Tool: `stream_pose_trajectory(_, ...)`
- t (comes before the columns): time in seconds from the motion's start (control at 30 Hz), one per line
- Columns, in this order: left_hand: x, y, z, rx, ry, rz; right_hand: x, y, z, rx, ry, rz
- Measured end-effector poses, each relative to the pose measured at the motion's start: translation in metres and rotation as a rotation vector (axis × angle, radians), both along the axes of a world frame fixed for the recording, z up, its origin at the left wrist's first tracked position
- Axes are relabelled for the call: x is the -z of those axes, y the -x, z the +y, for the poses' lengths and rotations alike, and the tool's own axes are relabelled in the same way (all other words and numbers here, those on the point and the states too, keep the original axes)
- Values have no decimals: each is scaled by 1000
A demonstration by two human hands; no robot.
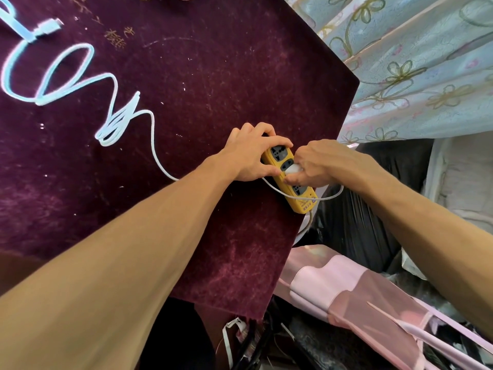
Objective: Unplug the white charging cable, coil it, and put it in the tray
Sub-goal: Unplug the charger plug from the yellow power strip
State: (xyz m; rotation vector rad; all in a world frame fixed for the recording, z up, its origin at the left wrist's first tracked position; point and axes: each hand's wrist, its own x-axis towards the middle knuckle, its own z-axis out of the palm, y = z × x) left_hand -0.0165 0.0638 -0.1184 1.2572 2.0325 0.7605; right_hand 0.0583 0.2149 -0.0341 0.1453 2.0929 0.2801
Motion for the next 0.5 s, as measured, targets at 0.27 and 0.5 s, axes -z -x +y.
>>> stream_pose_trajectory(0.27, 0, -1, 1, -7, 4, 6, 2, -11, 0, 18, 3, 141)
stream_pose_trajectory(0.5, 0, 0, 1, 4, 7, 8, 3, -5, 5, 30, 63, 76)
